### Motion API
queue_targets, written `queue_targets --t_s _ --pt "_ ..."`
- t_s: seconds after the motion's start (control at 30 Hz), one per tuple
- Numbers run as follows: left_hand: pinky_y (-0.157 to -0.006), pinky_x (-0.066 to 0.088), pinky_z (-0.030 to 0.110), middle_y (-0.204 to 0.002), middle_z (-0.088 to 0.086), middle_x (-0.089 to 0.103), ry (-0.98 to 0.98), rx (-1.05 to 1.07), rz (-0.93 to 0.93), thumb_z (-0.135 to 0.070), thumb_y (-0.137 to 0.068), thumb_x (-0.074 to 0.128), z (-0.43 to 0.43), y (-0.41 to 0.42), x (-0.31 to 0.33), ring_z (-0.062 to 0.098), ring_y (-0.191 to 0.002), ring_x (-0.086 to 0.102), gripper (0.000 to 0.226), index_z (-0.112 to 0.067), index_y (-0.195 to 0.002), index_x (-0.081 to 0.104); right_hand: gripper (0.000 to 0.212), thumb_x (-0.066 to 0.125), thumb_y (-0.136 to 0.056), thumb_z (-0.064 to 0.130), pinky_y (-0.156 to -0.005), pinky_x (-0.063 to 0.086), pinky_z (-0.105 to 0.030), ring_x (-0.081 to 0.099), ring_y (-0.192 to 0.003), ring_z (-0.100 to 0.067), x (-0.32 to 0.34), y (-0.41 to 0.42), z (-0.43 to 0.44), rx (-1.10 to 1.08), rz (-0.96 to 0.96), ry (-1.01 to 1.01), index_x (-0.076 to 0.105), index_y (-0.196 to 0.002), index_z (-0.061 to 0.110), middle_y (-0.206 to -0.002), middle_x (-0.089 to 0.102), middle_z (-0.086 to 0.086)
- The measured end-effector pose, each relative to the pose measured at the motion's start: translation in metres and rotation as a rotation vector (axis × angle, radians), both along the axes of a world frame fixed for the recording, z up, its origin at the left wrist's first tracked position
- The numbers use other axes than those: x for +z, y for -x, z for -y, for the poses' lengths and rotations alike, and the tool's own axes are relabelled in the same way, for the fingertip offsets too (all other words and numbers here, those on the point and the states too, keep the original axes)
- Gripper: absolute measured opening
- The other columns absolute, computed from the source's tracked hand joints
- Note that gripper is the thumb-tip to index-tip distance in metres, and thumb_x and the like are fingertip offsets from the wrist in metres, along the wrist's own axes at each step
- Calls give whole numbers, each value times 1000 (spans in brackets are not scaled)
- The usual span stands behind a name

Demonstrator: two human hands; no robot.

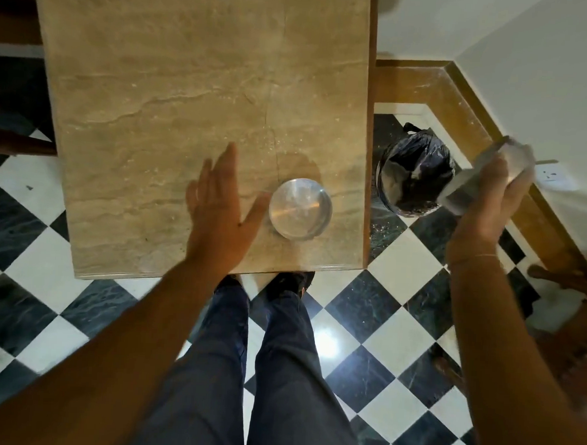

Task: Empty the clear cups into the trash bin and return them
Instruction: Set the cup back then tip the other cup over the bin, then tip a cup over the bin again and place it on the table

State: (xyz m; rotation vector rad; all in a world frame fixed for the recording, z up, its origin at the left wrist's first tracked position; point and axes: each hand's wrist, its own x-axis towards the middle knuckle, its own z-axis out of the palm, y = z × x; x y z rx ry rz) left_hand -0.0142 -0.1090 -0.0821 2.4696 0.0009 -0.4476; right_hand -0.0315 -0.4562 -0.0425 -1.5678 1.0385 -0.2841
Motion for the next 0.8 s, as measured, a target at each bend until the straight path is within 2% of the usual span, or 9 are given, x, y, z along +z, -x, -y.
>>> queue_targets --t_s 0.07,0.1,0.2,0.3,0.4,0.53,0.67,0.77,0.8 --pt "-131 9 70 -181 14 21 -83 82 13 -55 -109 46 -24 2 -10 40 -168 12 84 -19 -175 8 93 73 -105 55 -127 47 -59 47 -156 -38 -21 -5 23 110 12 330 25 -173 14 -170 40 -18" --pt "-131 8 70 -181 14 21 -117 95 20 -53 -110 45 -32 2 -12 39 -168 12 82 -18 -175 9 101 77 -102 57 -131 43 -59 43 -160 -37 -36 -12 28 165 -90 408 22 -175 15 -172 38 -16" --pt "-132 3 68 -180 11 25 -174 65 60 -47 -112 44 -46 7 -18 35 -169 12 77 -18 -174 11 107 76 -91 70 -127 45 -58 45 -156 -42 -75 -31 33 317 -525 420 20 -177 37 -173 35 -16" --pt "-131 0 66 -180 7 26 -208 40 78 -46 -113 44 -53 10 -21 32 -169 11 74 -20 -174 11 103 70 -91 77 -123 46 -64 43 -155 -51 -103 -33 51 403 -679 454 21 -175 42 -174 32 -18" --pt "-132 0 66 -181 6 21 -247 60 60 -50 -113 39 -58 11 -27 30 -170 8 74 -21 -174 9 109 69 -83 85 -122 50 -63 45 -156 -45 -96 -34 58 263 -625 447 23 -173 45 -175 33 -13" --pt "-132 2 66 -183 7 16 -275 113 14 -55 -111 32 -61 11 -36 31 -170 6 76 -22 -175 7 105 74 -87 78 -125 47 -47 46 -155 -34 -83 -30 48 236 -454 545 27 -173 40 -169 39 -11" --pt "-133 0 64 -184 7 13 -297 150 -18 -53 -112 34 -63 16 -40 31 -170 4 76 -22 -175 6 111 71 -83 81 -124 49 -59 46 -155 -41 -84 -35 45 217 -546 422 22 -174 43 -173 36 -12" --pt "-133 0 64 -184 7 13 -298 177 -18 -51 -113 35 -66 15 -42 31 -170 5 74 -22 -175 7 104 73 -87 77 -121 45 -43 43 -156 -38 -86 -43 40 226 -500 540 26 -173 40 -171 37 -15" --pt "-133 0 64 -184 6 13 -302 188 -13 -51 -113 35 -67 15 -42 31 -170 5 74 -22 -175 7 105 72 -86 78 -119 45 -45 42 -156 -41 -90 -40 40 264 -550 530 25 -173 41 -171 36 -18"
